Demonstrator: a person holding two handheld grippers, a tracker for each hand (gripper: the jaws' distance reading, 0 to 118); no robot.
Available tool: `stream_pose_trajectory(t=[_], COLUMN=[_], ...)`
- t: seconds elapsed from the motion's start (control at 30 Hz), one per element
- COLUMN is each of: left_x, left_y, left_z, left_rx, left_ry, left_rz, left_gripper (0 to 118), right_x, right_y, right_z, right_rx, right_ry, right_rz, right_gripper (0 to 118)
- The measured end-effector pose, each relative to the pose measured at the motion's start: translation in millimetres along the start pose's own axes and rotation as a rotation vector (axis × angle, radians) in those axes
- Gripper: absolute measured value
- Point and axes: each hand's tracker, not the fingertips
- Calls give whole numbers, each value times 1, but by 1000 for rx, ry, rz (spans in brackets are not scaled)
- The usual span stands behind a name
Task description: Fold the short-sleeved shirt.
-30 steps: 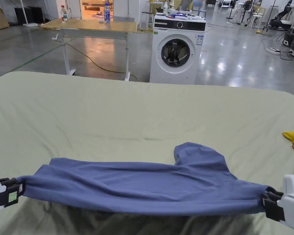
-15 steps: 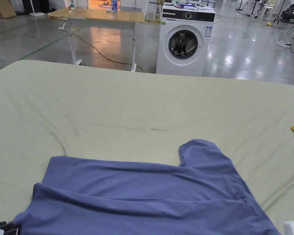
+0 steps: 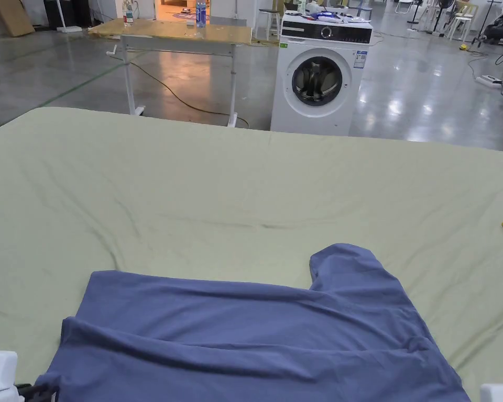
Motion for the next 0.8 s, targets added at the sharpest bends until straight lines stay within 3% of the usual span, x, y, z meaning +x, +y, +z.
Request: stream_pose_trajectory(t=[0.27, 0.37, 0.4, 0.47, 0.53, 0.57, 0.67, 0.8], left_x=[42, 50, 56, 64, 69, 73, 81, 72], left_y=[44, 57, 61, 66, 68, 70, 70, 79], left_z=[18, 15, 17, 18, 17, 17, 18, 5], left_rx=[328, 445, 480, 553, 605, 625, 654, 617], left_ry=[26, 17, 6, 12, 31, 54, 56, 65], left_rz=[-64, -76, -81, -90, -114, -118, -111, -121], left_gripper=[36, 32, 24, 11, 1, 0, 0, 0], right_x=[-31, -53, -61, -74, -87, -94, -110, -122], right_y=[58, 75, 79, 85, 88, 90, 93, 97], right_z=[23, 28, 29, 31, 33, 34, 37, 37], right_rx=[373, 468, 497, 568, 626, 649, 698, 738], right_ry=[32, 49, 54, 72, 76, 73, 88, 97], right_rz=[-68, -89, -88, -94, -85, -80, -80, -74], right_gripper=[72, 72, 69, 54, 21, 11, 3, 1])
